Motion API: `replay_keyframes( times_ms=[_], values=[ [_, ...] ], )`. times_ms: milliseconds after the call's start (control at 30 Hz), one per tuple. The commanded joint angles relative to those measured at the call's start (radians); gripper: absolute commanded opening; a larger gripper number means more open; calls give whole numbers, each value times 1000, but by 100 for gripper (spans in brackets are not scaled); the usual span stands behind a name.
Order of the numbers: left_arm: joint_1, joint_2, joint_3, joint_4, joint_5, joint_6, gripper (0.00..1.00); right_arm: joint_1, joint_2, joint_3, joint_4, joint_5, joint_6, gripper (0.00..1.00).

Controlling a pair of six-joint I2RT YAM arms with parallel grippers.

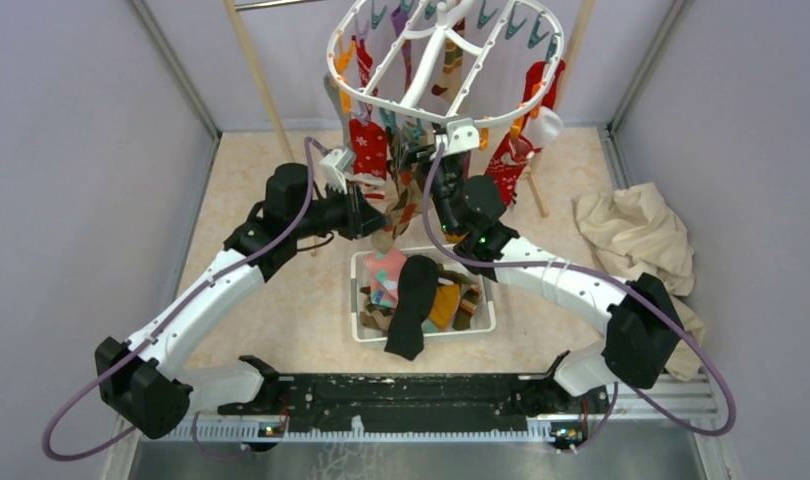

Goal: Remove the socks clipped to the hanger
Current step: Remove the sock from the hanger.

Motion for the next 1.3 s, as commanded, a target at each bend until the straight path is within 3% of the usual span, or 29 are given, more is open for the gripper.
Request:
replay_keyframes(
  times_ms=[0, 533, 700, 1000, 1033, 1167, 1267],
  values=[
    [-6, -26, -16, 5, 24, -4, 18, -23, 22, 63, 41, -36, 22, 66],
    [-14, -38, -41, -3, 30, -10, 18, -58, 57, 117, 44, -82, 40, 58],
    [-14, -39, -41, -6, 31, -9, 18, -60, 62, 126, 35, -86, 45, 44],
    [-14, -40, -47, -5, 34, -8, 18, -62, 26, 95, 22, -82, 52, 32],
    [-14, -39, -47, -4, 34, -9, 18, -62, 22, 89, 22, -82, 53, 33],
    [-13, -40, -46, -3, 35, -10, 18, -63, 8, 75, 3, -66, 60, 58],
    [-14, -38, -46, -2, 37, -10, 18, -65, -3, 59, 2, -63, 60, 61]
  ],
)
